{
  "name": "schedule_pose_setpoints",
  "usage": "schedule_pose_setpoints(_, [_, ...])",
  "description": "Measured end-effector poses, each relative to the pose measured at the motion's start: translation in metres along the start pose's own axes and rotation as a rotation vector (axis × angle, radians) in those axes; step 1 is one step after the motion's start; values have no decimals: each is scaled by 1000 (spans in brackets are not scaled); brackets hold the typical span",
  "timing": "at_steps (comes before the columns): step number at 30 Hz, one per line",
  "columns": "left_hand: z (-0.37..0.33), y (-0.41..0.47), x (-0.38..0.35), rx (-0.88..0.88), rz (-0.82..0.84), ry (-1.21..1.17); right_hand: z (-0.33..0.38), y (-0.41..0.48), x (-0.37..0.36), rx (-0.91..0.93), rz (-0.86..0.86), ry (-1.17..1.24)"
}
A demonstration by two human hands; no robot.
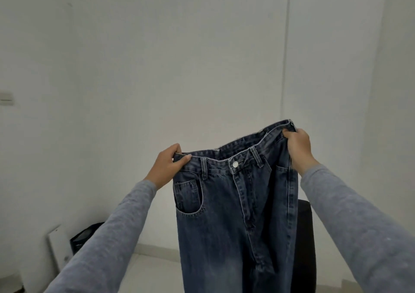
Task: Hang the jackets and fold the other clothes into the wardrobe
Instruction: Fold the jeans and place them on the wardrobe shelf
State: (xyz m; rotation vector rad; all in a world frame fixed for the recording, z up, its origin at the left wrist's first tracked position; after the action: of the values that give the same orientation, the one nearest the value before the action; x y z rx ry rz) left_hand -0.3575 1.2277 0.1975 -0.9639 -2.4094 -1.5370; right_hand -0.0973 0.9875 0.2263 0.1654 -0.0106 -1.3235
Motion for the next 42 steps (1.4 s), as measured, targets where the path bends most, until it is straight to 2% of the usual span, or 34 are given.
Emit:
schedule_pose_setpoints(4, [-13, 22, -20, 96, 13, -303, -16, 13, 12, -39, -29, -218])
schedule_pose_setpoints(8, [-23, 46, -47, 208, -33, -280, -46, 15, -3, -135, 43, -486])
schedule_pose_setpoints(12, [-1, 39, -84, 517, -224, -447, -65, -27, -38, -117, 265, -597])
schedule_pose_setpoints(16, [2, 39, -103, 641, -342, -549, -70, -88, -77, -23, 773, -605])
schedule_pose_setpoints(17, [0, 42, -107, 655, -375, -596, -71, -95, -83, 9, 816, -615])
schedule_pose_setpoints(19, [-12, 49, -114, 673, -419, -698, -66, -92, -89, 85, 699, -582])
schedule_pose_setpoints(21, [-23, 57, -123, 681, -423, -758, -62, -80, -86, 121, 454, -517])
schedule_pose_setpoints(23, [-36, 62, -126, 660, -365, -774, -59, -70, -78, 112, 286, -421])
schedule_pose_setpoints(25, [-47, 68, -123, 565, -243, -832, -53, -59, -68, 134, 191, -390])
schedule_pose_setpoints(27, [-44, 68, -115, 485, -138, -916, -44, -53, -61, 160, 159, -369])
schedule_pose_setpoints(28, [-35, 63, -112, 478, -143, -970, -39, -51, -58, 156, 158, -346])
schedule_pose_setpoints(30, [-4, 41, -110, 565, -262, -1017, -34, -47, -55, 122, 149, -238])
schedule_pose_setpoints(32, [35, 7, -119, 707, -388, -889, -30, -44, -49, 79, 103, -99])
schedule_pose_setpoints(34, [63, -24, -129, 782, -406, -753, -26, -43, -44, 62, 87, 2])
schedule_pose_setpoints(39, [90, -71, -163, 817, -233, -883, -13, -43, -37, 94, 114, 138])
schedule_pose_setpoints(42, [84, -85, -185, 788, 31, -997, -7, -40, -28, 102, 105, 169])
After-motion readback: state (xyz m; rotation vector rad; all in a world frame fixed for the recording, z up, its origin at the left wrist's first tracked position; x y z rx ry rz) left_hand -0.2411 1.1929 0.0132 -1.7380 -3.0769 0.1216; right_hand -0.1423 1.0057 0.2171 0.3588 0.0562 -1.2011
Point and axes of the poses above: each hand's wrist, its own y-axis towards the middle knuckle, its own x-axis out of the back of the hand, z = x × y, the point moved 7 cm from there along y, towards the middle knuckle, and after that the axes turned 14 degrees about -x, right-handed, at the moved point
